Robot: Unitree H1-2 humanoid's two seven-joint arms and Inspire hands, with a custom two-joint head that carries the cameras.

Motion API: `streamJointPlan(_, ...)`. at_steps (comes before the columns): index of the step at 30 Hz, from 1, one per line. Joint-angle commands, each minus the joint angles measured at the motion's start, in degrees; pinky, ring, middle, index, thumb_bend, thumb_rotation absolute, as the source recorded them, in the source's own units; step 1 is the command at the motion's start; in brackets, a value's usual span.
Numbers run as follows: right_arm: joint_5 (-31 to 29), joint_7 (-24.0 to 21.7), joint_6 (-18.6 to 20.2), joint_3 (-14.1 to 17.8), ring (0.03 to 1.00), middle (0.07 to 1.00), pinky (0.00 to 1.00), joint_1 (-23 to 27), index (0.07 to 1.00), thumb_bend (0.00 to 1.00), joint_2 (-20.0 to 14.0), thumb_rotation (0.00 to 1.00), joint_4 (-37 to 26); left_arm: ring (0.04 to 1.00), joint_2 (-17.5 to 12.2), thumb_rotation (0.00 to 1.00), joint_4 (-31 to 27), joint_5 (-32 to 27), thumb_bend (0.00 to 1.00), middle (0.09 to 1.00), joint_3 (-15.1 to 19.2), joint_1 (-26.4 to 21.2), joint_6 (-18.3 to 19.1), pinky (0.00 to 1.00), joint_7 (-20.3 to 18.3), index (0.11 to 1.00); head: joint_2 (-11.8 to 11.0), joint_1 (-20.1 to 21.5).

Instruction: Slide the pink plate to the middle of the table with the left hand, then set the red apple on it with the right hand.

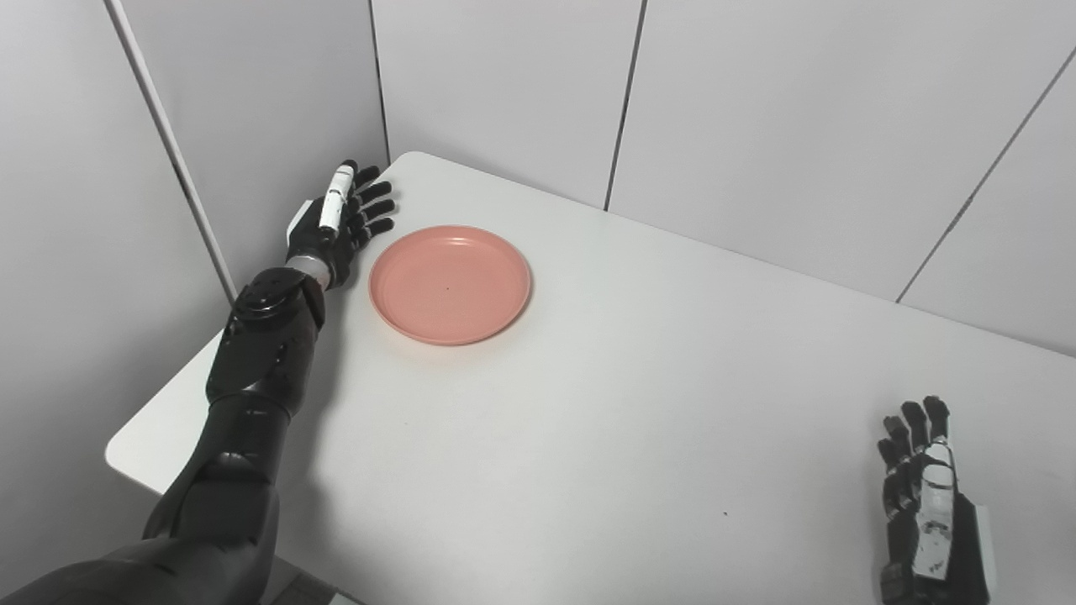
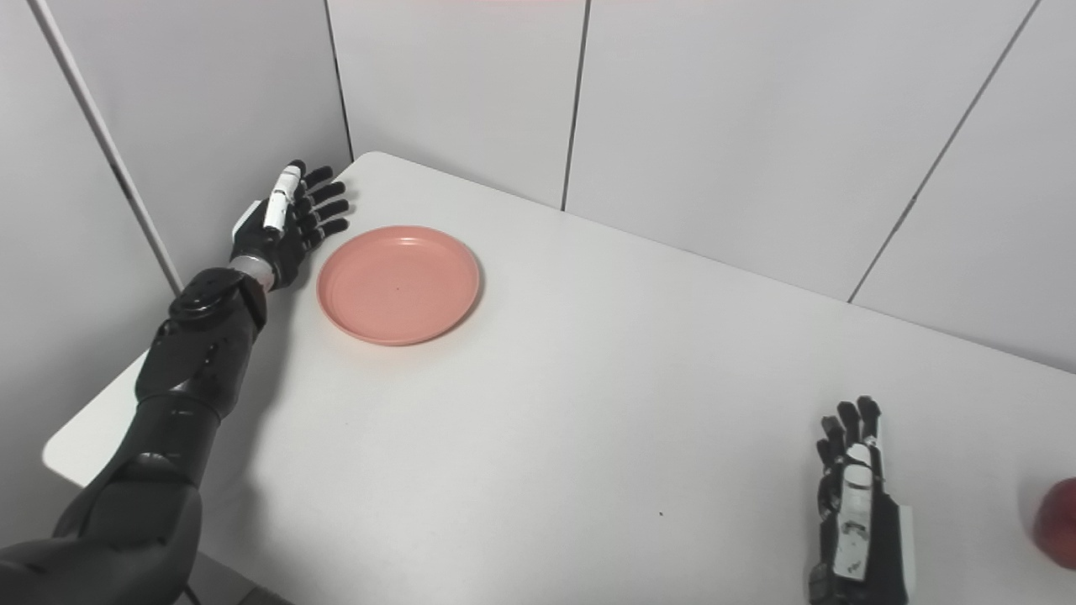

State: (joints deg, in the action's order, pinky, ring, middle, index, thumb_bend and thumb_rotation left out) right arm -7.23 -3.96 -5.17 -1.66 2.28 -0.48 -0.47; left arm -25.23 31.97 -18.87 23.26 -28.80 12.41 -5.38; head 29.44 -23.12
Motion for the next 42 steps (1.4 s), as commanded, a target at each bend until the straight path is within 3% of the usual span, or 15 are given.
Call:
streamJointPlan(1, -0.19, -0.80, -1.30, 0.63, 0.969, 0.975, 1.00, -2.06, 1.000, 0.15, -0.88, 1.00, 1.81, 0.844, -1.18, 1.00, -0.84, -0.12, 0.31, 0.851, -0.12, -1.35, -2.53, 0.85, -0.62, 0.841, 0.14, 0.08)
streamJointPlan(8, -0.28, -0.75, -0.46, 0.56, 0.971, 0.979, 1.00, -2.14, 1.000, 0.15, -0.94, 1.00, 1.23, 0.854, -0.81, 1.00, -0.22, -0.59, 0.33, 0.854, 0.02, -1.06, -2.35, 0.85, -0.54, 0.845, 0.30, 0.08)
streamJointPlan(24, 0.21, -0.55, -0.45, 0.47, 0.974, 0.979, 1.00, -2.04, 1.000, 0.15, -1.08, 1.00, 1.25, 0.831, 0.65, 1.00, 2.57, -0.59, 0.33, 0.832, -0.81, 1.22, -6.11, 0.84, -1.23, 0.815, 0.36, 0.23)
streamJointPlan(33, 0.30, -0.68, -1.04, 0.47, 0.968, 0.977, 1.00, -2.06, 1.000, 0.16, -1.22, 1.00, 1.60, 0.840, 2.13, 1.00, -0.03, -1.71, 0.33, 0.842, -1.38, 3.33, -5.36, 0.84, -1.62, 0.817, 0.50, 0.23)
streamJointPlan(38, -0.50, -0.80, -0.48, 0.64, 0.969, 0.978, 1.00, -2.01, 1.000, 0.16, -1.03, 1.00, 1.39, 0.840, 2.45, 1.00, 1.74, -1.60, 0.34, 0.840, -1.68, 3.32, -7.19, 0.83, -2.19, 0.814, 0.53, 0.29)
streamJointPlan(42, -0.30, -0.65, -0.51, 0.57, 0.970, 0.980, 1.00, -2.06, 1.000, 0.16, -1.05, 1.00, 1.28, 0.840, 3.38, 1.00, -1.09, -1.47, 0.33, 0.843, -2.12, 4.32, -6.43, 0.84, -1.63, 0.816, 0.53, 0.29)
